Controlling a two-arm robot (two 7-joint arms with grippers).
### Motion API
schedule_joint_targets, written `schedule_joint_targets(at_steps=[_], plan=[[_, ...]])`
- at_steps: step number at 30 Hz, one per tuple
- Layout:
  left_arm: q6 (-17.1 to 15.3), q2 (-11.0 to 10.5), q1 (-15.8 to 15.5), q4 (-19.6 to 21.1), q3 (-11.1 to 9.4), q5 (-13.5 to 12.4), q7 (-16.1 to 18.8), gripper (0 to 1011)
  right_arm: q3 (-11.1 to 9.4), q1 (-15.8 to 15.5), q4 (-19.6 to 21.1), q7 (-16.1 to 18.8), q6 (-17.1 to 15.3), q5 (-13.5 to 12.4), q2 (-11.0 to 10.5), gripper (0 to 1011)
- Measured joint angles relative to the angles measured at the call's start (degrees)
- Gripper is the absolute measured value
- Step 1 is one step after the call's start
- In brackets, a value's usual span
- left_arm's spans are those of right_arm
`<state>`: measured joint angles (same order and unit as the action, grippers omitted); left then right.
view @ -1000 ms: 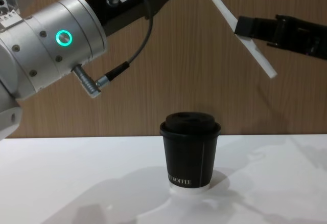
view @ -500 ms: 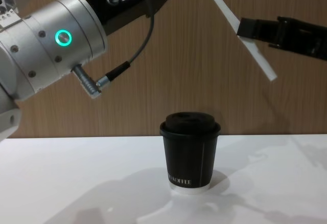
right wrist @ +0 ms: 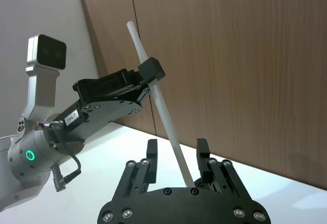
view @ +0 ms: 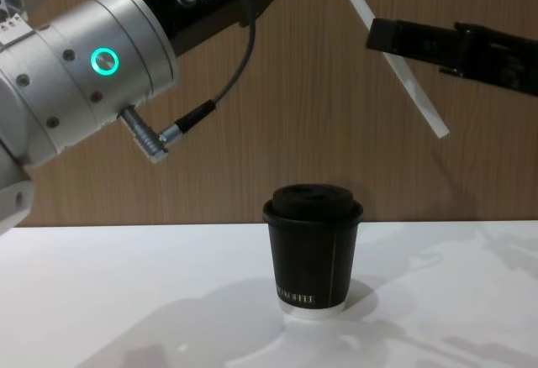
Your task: Pick up the straw with one hand, pass it to the other hand, and insert it into the cup.
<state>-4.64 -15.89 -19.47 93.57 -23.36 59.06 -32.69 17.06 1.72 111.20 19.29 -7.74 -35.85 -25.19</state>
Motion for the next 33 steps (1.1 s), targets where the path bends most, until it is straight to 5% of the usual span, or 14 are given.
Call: schedule_joint_targets(at_steps=[19, 33], plan=[[1.3, -4.5, -0.2, 1.7, 1.4, -2.7, 3.2, 10, 1.3, 0.8, -0.3, 0.9, 1.5, -0.3, -0.8, 986], [2.4, -8.3, -3.4, -0.8, 2.7, -5.3, 3.3, 8, 2.1, 0.7, -0.5, 1.1, 2.5, -0.4, -1.7, 1001]])
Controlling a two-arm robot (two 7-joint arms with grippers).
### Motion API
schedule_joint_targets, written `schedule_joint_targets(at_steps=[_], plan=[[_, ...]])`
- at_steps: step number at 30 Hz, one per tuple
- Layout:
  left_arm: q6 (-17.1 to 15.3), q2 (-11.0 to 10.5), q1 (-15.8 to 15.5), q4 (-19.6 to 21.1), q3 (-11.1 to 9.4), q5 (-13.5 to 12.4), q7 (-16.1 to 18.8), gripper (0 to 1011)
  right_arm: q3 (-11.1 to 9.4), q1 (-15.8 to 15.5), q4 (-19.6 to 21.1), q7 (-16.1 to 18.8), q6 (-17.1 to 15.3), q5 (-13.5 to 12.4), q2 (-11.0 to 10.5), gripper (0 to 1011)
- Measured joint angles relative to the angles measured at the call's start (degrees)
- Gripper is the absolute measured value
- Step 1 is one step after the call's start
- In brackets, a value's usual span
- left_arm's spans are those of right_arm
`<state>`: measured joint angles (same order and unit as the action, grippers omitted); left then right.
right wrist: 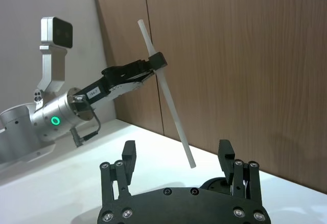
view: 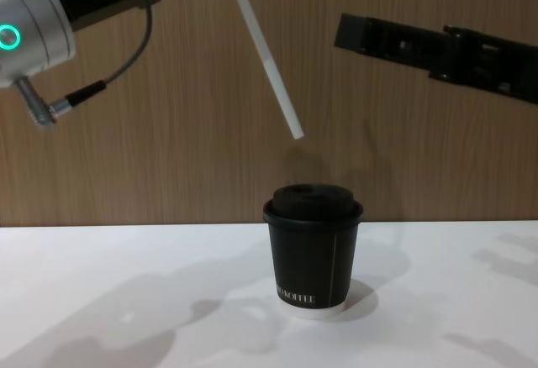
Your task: Pick up the straw with one hand, pass it to the other hand, and insert it into the cup.
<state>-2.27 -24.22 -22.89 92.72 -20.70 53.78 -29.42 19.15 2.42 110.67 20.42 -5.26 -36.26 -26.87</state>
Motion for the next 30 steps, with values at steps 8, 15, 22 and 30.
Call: schedule_joint_targets(at_steps=[8, 15, 22, 30], plan=[[0.0, -0.8, -2.6, -2.4, -0.3, -1.3, 0.2, 10, 0.3, -0.3, 0.0, 0.0, 0.3, 0.0, -1.0, 1001], [-0.3, -1.1, -4.7, -3.4, -1.6, -3.2, 1.4, 10, 0.3, -0.5, 0.2, 0.0, 0.4, 0.2, -1.8, 1001], [-1.1, -1.2, -6.3, -3.2, -3.4, -6.1, 2.9, 10, 0.5, -0.7, 0.2, -0.1, 0.4, 0.2, -2.5, 1001], [-1.9, -1.0, -8.1, -3.2, -5.7, -10.2, 4.5, 8, 1.1, -0.7, -0.2, 0.6, 0.7, 0.0, -3.3, 1001]])
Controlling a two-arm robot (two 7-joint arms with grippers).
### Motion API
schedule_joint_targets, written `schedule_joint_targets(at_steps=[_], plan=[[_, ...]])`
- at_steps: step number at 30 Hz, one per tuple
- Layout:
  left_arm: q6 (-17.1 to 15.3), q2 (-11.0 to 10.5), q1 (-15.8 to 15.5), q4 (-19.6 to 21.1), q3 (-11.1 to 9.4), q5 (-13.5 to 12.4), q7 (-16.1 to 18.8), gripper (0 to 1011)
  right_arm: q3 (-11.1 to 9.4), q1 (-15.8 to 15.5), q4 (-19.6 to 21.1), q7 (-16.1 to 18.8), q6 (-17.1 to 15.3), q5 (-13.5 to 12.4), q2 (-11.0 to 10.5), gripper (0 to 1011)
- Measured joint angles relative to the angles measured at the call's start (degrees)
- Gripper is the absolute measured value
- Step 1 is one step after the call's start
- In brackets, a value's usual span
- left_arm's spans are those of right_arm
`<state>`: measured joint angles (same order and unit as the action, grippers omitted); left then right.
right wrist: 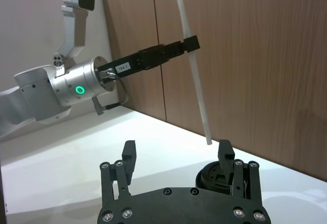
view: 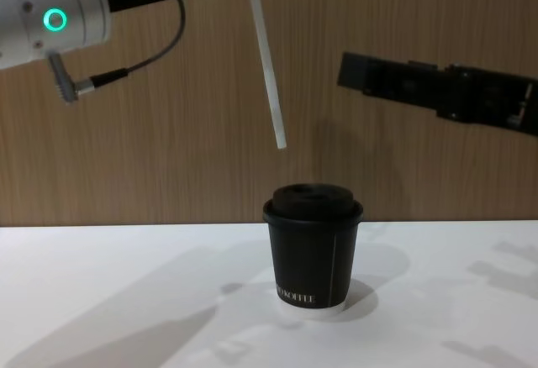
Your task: Pick up the straw with one hand, pass it to the other hand, and insert it into the cup.
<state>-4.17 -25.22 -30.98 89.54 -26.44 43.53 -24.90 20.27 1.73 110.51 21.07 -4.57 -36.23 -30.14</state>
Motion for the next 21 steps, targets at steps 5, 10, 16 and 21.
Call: schedule_joint_targets(at_steps=[5, 10, 16, 21], plan=[[-0.1, 0.4, -0.6, -0.3, -1.0, -2.0, 0.9, 8, 0.4, 0.0, -0.4, 0.7, 0.2, -0.3, -0.4, 1001], [-0.1, 0.9, -1.1, -0.8, -1.8, -3.5, 1.7, 10, 0.8, 0.1, -0.7, 1.1, 0.4, -0.6, -0.7, 1001], [-0.1, 1.5, -1.6, -1.2, -2.5, -5.4, 2.5, 10, 1.2, 0.1, -1.1, 1.5, 0.6, -1.0, -1.0, 1001], [-0.1, 2.1, -1.9, -1.7, -3.0, -6.5, 2.9, 10, 1.4, 0.1, -1.4, 1.7, 0.8, -1.2, -1.2, 1001]])
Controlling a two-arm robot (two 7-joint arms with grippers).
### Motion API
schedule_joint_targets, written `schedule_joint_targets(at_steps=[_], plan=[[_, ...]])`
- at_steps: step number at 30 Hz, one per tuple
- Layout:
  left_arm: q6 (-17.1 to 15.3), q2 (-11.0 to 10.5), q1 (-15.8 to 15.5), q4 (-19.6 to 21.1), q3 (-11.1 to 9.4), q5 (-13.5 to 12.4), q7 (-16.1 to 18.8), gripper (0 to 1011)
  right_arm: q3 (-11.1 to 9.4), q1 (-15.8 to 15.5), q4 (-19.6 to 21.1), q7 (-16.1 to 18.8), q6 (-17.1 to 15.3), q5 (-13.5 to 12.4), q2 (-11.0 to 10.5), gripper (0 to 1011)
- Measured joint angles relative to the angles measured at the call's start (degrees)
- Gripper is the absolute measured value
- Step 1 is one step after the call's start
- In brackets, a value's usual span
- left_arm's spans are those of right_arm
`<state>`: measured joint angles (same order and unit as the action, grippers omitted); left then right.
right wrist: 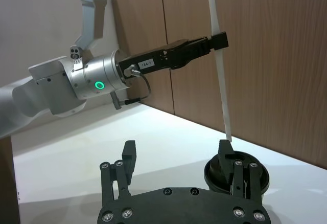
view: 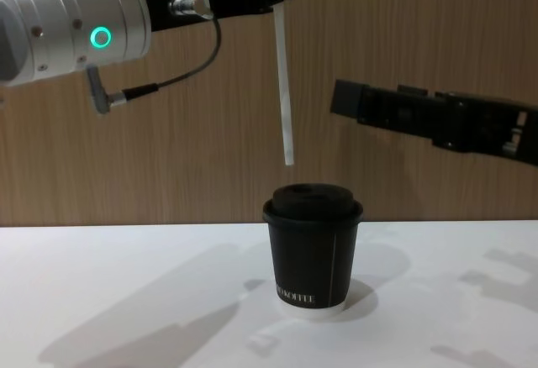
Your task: Pick up the straw with one hand, pass it to the other hand, and insert it into the cup.
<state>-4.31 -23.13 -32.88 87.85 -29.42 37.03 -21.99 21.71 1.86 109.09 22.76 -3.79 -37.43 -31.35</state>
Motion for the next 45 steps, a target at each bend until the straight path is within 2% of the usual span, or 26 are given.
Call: schedule_joint_targets(at_steps=[19, 45], plan=[[0.4, 2.2, -0.6, -2.5, -0.5, -1.6, -0.1, 10, 0.3, -0.2, -0.8, 0.2, -0.1, -0.4, -0.3, 1001], [-0.1, 3.7, -0.3, -4.4, 0.0, -2.7, -0.9, 10, 0.4, -0.2, -1.0, 0.1, -0.3, -0.5, -0.4, 1001]])
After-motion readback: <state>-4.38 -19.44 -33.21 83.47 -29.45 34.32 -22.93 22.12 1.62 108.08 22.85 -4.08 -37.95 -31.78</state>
